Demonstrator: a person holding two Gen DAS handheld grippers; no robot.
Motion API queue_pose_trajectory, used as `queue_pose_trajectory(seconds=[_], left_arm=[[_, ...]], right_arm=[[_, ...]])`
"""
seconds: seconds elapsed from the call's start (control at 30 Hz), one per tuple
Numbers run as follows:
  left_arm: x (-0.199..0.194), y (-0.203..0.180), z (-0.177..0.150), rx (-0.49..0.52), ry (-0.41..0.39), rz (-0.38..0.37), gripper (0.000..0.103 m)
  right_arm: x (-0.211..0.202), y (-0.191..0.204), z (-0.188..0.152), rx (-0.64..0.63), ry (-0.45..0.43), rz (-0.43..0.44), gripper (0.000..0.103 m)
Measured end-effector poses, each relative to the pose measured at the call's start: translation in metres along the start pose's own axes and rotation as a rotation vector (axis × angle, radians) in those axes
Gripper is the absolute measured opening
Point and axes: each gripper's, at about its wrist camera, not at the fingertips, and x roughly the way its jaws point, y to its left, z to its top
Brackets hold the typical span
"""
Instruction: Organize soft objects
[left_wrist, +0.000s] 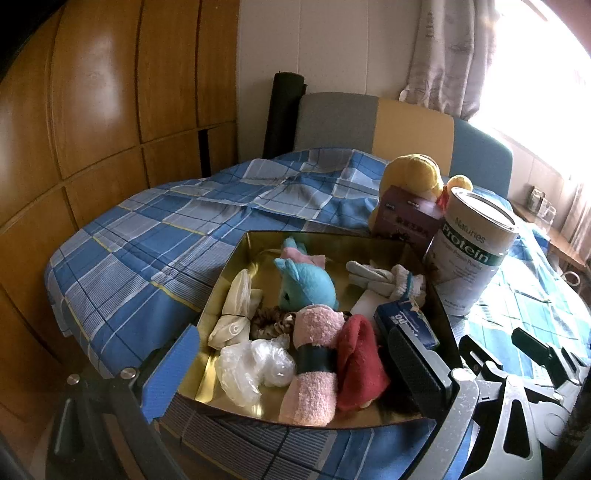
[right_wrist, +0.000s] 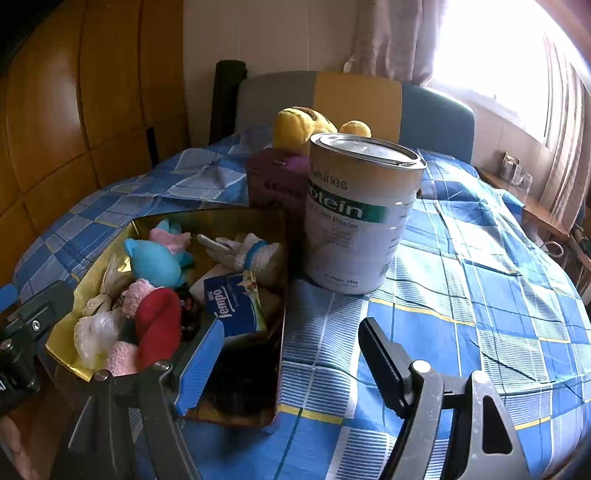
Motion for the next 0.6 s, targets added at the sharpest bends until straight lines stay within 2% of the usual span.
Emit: queue_pose_trajectory(seconds=[0.6], left_arm=[[0.0007,-0.0018,-0.0011,0.004,0.004,-0.002,0.103]], right_arm=[[0.0009,-0.001,-0.0002,0.004,0.003,0.001,0.077]])
